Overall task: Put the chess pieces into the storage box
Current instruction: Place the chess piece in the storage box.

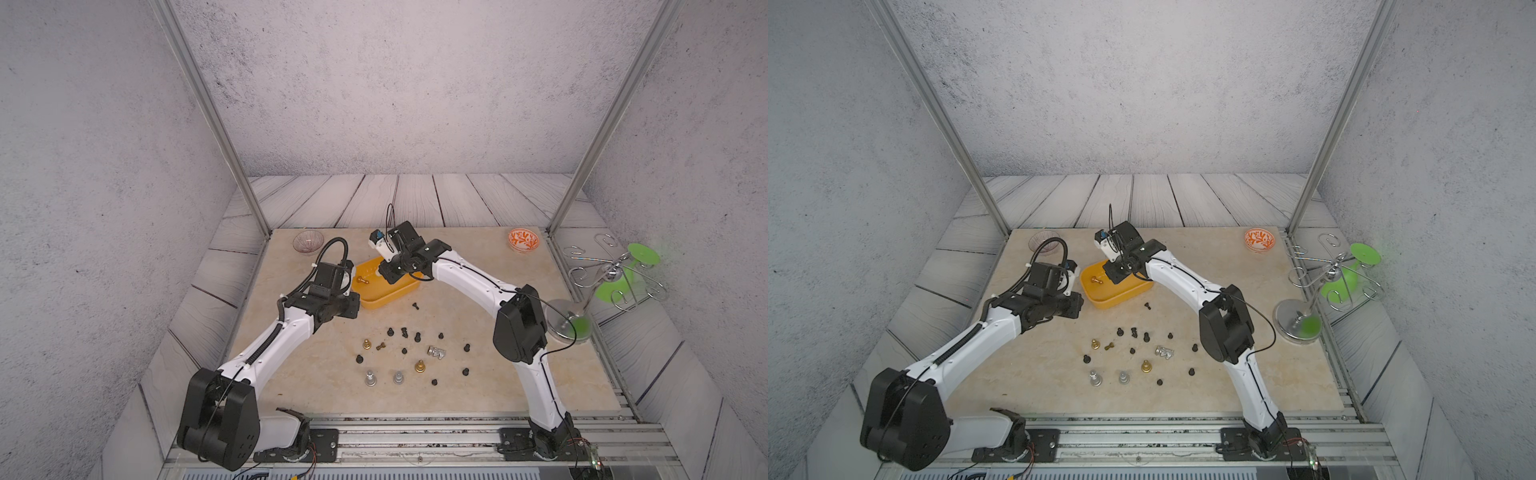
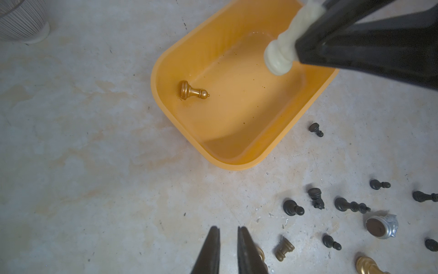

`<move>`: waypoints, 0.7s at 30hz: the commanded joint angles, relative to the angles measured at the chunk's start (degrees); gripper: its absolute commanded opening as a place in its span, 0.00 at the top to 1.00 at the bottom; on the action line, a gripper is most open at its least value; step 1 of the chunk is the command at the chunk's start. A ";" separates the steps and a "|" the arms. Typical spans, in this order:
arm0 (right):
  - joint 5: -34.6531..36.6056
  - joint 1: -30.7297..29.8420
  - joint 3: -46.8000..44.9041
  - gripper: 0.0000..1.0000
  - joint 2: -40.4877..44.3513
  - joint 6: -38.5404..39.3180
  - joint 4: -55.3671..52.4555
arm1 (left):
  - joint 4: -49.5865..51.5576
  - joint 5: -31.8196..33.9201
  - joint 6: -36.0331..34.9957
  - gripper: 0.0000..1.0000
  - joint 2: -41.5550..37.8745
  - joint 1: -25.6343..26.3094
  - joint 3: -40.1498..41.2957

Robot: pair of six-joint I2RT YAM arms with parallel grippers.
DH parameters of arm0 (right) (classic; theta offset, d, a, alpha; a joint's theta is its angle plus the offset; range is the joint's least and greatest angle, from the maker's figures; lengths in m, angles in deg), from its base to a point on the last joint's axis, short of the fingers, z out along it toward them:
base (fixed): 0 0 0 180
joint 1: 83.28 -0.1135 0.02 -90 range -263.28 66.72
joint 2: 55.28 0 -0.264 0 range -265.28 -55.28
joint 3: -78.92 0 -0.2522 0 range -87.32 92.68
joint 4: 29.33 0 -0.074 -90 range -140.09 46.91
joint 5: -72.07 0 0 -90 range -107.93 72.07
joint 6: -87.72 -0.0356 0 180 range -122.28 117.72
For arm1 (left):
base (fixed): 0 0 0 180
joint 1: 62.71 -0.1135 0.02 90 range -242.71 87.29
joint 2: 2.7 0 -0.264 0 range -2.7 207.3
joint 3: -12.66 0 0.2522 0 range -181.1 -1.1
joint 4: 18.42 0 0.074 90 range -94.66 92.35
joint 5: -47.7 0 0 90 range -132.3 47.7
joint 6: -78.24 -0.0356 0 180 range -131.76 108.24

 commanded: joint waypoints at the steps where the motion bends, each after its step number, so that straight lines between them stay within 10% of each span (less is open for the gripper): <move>1: 0.85 -0.32 3.97 0.92 -4.57 -2.21 -0.78 | -0.07 -0.97 0.81 0.81 -1.33 -0.46 0.87; 21: 3.90 -0.31 16.07 0.87 -18.15 -4.62 1.86 | 0.85 -4.84 2.17 0.81 -2.38 -0.45 2.04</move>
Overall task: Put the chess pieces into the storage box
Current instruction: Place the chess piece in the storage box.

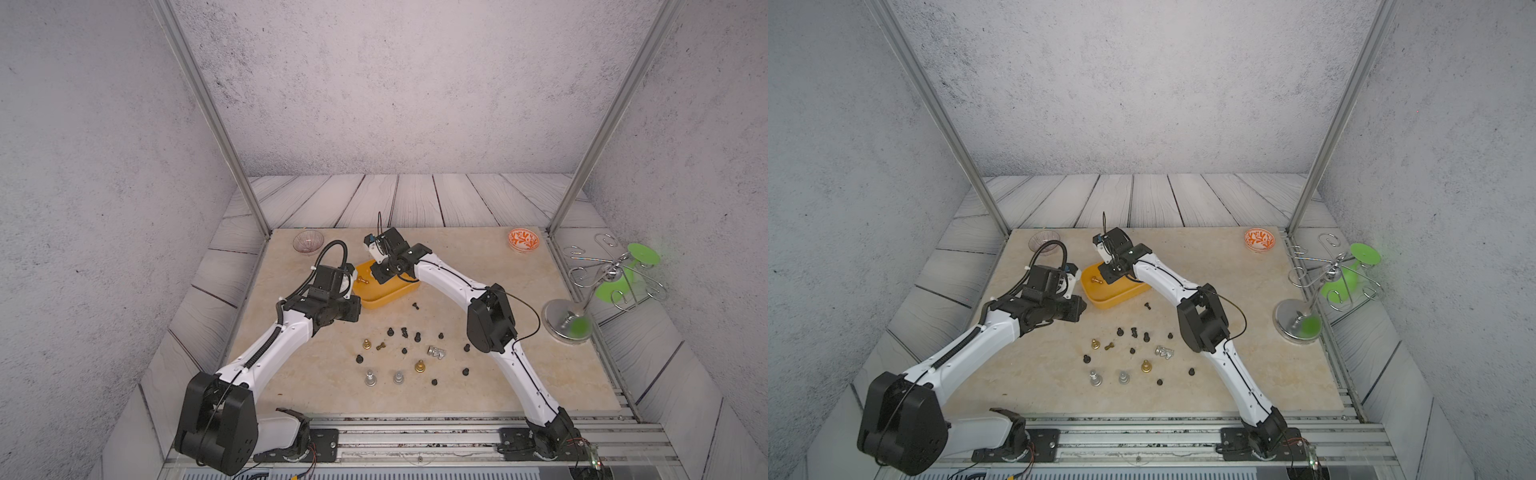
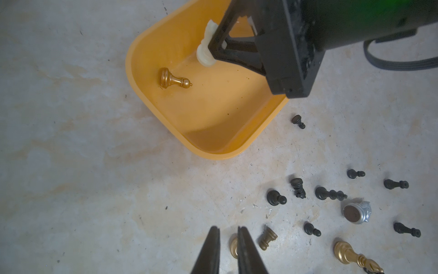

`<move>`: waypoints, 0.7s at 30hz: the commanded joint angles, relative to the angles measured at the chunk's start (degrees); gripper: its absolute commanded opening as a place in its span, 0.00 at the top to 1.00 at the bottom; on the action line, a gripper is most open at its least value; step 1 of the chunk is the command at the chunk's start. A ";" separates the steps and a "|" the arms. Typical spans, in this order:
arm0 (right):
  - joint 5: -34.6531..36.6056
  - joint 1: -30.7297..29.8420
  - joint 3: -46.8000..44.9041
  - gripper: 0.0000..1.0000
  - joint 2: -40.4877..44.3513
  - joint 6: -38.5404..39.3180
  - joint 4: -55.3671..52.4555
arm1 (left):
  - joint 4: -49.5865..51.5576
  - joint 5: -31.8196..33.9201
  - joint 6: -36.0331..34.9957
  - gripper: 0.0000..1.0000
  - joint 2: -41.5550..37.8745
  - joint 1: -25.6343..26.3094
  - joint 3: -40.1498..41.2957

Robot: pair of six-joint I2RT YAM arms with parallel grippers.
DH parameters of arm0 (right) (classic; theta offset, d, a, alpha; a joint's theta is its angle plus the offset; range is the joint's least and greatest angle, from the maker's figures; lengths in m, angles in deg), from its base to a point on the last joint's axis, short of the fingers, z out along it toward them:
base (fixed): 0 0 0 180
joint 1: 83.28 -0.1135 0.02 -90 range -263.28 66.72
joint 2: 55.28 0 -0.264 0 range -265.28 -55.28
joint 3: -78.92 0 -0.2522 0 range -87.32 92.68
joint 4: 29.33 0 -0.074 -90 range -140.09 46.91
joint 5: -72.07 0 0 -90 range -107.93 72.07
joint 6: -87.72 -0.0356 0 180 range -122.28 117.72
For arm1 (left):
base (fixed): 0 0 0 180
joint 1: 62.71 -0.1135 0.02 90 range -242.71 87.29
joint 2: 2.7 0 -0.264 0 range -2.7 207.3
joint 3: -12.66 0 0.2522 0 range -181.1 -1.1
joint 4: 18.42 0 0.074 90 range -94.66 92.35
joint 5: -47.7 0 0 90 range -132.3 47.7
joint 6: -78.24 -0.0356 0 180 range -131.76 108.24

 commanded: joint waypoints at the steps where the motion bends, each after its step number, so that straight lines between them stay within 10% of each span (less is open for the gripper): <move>1: 0.84 -0.24 2.04 0.85 -3.13 -1.29 1.97 | 0.76 -0.51 0.58 0.81 -1.33 -0.43 0.56; 21: 0.75 -0.32 1.61 0.73 -0.67 -1.28 3.68 | 2.05 -0.42 -0.13 0.81 -2.06 -0.43 0.69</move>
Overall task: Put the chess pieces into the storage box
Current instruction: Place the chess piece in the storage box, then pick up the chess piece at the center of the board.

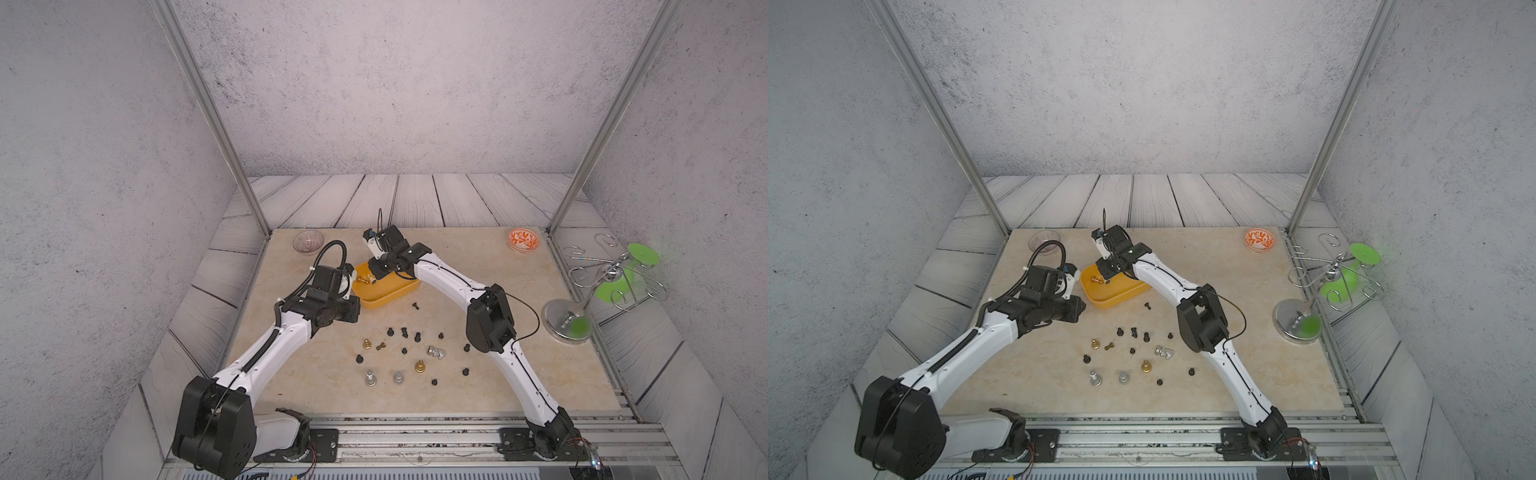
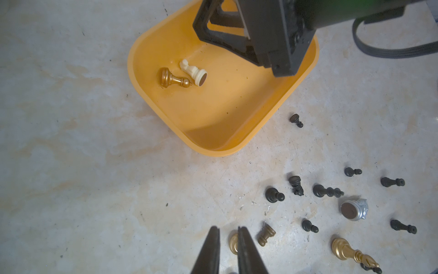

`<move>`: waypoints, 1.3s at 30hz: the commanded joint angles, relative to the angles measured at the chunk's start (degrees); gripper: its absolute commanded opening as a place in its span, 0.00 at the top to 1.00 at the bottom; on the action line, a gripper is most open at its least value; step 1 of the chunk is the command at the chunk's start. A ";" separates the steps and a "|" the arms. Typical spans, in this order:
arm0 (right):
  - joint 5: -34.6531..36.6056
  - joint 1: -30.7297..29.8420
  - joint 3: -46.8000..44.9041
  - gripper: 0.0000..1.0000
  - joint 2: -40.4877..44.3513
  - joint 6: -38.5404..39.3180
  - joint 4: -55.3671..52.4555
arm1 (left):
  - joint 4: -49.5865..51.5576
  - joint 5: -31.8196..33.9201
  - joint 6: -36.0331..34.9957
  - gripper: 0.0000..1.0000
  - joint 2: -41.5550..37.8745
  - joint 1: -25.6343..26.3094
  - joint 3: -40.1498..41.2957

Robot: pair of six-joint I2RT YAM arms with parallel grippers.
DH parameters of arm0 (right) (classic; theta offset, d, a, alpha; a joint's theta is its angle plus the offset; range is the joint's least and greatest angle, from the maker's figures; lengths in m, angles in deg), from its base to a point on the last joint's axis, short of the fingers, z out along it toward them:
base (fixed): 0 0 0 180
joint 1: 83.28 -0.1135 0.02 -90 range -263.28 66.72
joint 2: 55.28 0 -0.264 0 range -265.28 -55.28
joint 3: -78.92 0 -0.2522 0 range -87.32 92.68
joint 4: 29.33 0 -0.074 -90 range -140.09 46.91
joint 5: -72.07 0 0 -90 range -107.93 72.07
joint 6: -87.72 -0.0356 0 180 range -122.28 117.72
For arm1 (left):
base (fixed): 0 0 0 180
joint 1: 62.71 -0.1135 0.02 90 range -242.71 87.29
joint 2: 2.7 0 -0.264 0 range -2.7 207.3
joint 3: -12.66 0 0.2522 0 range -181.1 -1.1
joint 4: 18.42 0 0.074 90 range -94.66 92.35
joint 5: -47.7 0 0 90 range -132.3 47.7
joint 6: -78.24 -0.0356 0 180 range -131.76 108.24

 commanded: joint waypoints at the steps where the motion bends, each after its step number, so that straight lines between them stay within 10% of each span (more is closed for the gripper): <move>1: 0.33 -0.32 -0.95 0.73 1.00 -0.63 0.99 | 1.33 -0.40 -0.15 0.81 -0.92 -0.43 0.64; 39: 10.25 0.29 -73.17 0.72 58.03 -5.72 13.46 | 7.55 1.18 -0.13 0.74 7.98 8.57 1.40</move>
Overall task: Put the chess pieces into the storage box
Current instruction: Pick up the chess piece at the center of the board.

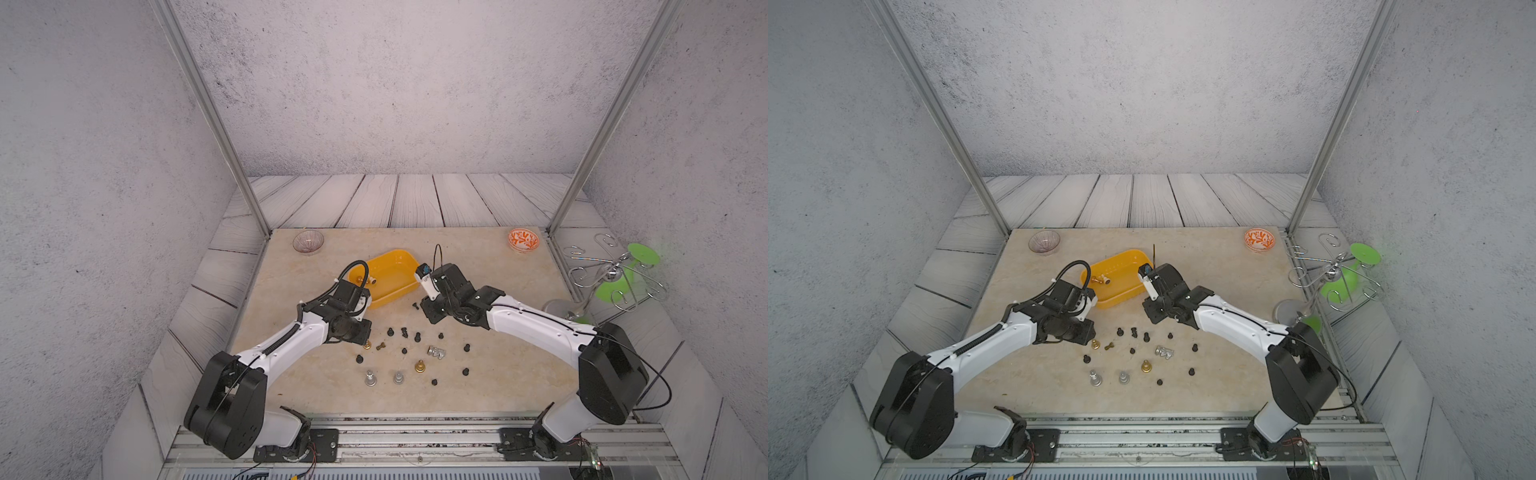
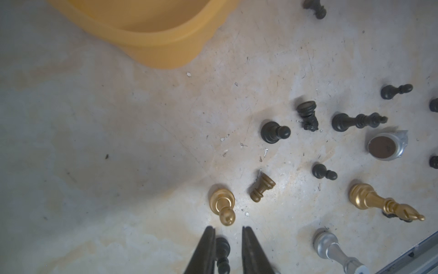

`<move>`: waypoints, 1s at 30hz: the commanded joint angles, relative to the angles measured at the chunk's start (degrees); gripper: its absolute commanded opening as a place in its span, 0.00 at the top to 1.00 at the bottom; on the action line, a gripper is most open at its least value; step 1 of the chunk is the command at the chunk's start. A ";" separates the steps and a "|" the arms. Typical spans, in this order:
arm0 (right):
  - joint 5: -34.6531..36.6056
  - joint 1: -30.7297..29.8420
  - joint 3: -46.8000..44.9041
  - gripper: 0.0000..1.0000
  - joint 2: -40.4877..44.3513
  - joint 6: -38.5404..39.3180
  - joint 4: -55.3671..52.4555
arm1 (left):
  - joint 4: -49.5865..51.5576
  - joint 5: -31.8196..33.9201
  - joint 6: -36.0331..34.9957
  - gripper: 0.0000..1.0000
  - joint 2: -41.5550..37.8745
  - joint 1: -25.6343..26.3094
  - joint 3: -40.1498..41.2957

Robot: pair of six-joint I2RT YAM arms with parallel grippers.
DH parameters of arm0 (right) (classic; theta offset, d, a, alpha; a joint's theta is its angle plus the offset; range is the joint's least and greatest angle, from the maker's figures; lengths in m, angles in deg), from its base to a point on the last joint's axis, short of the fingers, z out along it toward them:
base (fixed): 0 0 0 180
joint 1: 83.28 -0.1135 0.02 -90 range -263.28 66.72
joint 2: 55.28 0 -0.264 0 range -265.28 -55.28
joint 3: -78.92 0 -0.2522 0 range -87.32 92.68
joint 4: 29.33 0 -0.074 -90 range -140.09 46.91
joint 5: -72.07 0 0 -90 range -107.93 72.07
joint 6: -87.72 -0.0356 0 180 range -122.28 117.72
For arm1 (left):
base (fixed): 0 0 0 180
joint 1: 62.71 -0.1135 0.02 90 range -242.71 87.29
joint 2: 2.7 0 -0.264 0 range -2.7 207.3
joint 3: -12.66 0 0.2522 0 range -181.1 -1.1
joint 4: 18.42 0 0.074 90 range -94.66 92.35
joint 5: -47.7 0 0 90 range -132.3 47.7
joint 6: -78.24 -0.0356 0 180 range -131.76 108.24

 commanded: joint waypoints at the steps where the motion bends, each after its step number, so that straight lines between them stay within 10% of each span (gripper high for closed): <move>1: 2.41 0.25 -2.06 0.72 4.15 -2.54 0.15 | 1.89 1.02 -0.02 0.74 1.55 0.90 -1.93; 20: 2.88 0.60 -2.10 0.71 6.04 -1.11 -1.75 | 3.72 3.90 2.54 0.67 9.76 2.93 -4.82; 30: 2.40 0.60 -2.02 0.71 5.88 -1.50 -2.08 | 2.54 3.90 3.14 0.79 9.82 3.41 -3.96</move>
